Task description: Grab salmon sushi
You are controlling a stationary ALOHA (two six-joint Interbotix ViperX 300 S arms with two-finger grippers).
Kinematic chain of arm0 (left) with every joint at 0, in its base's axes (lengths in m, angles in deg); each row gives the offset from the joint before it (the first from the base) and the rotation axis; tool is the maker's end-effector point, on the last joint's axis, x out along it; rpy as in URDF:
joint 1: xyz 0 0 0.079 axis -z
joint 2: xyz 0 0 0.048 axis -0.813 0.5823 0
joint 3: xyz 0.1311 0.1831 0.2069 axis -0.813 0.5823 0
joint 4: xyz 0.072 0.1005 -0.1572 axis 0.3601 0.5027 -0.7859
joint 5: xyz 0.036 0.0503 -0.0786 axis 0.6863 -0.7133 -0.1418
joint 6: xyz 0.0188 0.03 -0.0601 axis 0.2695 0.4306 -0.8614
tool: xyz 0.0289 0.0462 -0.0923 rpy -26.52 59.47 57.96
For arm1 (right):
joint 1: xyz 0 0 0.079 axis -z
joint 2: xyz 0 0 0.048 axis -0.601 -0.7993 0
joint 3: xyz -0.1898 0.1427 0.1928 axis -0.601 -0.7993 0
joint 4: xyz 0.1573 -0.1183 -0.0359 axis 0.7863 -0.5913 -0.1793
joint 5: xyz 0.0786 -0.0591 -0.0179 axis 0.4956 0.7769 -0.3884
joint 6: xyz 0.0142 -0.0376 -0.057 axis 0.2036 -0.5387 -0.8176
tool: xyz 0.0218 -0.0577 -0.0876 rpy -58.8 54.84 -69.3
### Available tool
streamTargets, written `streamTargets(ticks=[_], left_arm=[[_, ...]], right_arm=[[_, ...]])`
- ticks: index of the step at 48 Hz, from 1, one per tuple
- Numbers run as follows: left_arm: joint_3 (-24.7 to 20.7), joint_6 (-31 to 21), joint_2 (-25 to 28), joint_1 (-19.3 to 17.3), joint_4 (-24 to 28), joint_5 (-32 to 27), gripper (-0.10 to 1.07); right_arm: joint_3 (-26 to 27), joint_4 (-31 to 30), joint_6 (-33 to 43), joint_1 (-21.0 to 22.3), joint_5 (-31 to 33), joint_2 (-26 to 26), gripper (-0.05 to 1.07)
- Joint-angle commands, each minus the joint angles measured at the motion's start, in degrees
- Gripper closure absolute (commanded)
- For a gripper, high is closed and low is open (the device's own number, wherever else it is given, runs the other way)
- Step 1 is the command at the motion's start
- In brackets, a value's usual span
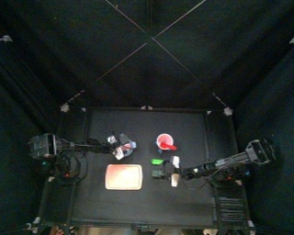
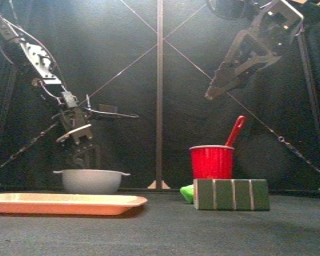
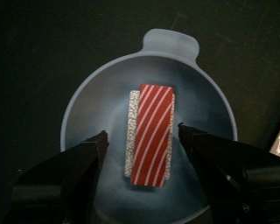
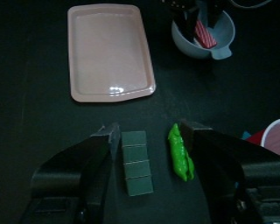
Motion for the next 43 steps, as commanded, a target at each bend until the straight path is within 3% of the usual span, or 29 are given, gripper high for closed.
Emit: streamTargets(ticks=[1,27,43], left_arm=[[-1.1,-0.1,0.1,-0.7,0.0,1.5,0.0],[-1.3,-0.2,2.5,-1.6,-0.4,3.6,0.03],[-2.8,-0.1,1.9,-1.4,-0.4,3.5,0.3]], right_arm=[[0.4,-0.1,-0.1,0.0,-0.2,0.7,0.12],[0.4,-0.1,-0.1,0.1,-0.2,0.4,0.12],[0.4,-0.1,-0.1,0.0,-0.2,0.4,0.12]])
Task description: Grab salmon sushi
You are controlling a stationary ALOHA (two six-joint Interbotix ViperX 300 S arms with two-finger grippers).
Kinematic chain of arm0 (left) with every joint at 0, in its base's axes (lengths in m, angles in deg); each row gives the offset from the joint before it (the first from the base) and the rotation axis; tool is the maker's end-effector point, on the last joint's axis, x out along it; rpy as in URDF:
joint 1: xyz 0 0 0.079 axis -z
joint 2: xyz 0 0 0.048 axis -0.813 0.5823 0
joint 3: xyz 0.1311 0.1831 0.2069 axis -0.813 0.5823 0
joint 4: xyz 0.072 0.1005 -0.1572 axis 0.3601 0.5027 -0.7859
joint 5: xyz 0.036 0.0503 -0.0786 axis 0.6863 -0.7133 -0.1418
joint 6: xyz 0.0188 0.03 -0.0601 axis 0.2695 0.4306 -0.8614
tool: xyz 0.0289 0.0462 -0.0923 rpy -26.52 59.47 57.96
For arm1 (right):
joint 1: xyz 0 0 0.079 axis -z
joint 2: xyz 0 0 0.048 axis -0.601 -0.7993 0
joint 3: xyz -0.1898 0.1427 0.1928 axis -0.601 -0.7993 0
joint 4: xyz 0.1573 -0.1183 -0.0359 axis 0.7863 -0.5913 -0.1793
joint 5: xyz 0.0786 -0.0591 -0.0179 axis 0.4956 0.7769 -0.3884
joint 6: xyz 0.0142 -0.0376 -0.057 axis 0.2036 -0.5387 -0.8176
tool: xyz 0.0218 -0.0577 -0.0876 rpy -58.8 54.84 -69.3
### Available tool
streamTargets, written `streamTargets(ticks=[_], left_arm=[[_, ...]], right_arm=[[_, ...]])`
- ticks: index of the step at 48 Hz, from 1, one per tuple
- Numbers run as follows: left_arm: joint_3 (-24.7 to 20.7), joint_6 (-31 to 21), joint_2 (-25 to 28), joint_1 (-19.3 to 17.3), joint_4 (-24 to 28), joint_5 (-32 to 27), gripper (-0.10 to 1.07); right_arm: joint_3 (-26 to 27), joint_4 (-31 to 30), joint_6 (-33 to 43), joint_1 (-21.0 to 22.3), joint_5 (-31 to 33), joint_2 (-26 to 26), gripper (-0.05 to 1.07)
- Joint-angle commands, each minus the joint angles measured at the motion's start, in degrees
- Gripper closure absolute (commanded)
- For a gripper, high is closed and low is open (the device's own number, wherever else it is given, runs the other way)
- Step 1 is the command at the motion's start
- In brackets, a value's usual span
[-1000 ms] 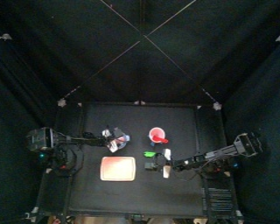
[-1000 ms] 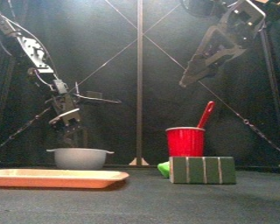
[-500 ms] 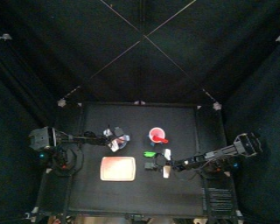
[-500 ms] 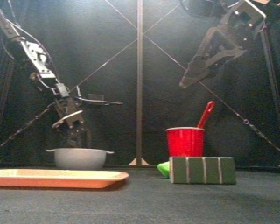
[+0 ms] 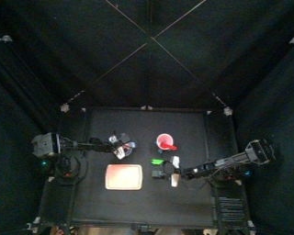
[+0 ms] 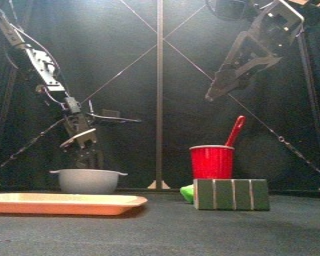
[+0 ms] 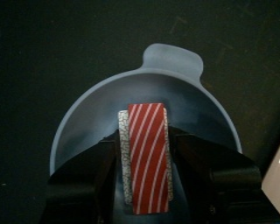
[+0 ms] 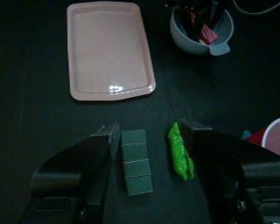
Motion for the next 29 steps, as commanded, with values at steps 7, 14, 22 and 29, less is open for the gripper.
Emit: streamTargets(ticks=[7,14,22,29], left_arm=[[-2.8,0.1,-1.0,-0.1,0.1,-0.2,0.37],[-3.8,0.1,-2.6,-0.1,0.1,-1.1,0.38],[-3.4,0.1,-6.2,0.1,-0.1,-1.4,0.38],[-3.0,0.1,-7.9,0.2,-0.1,-1.4,0.38]], right_arm=[[0.4,-0.1,0.0,0.1,-0.2,0.6,0.12],[0.4,-0.1,0.0,0.0,-0.2,0.6,0.12],[0.4,0.0,0.1,0.0,-0.2,0.6,0.12],[0.4,0.0,0.1,0.0,-0.2,0.6,0.12]])
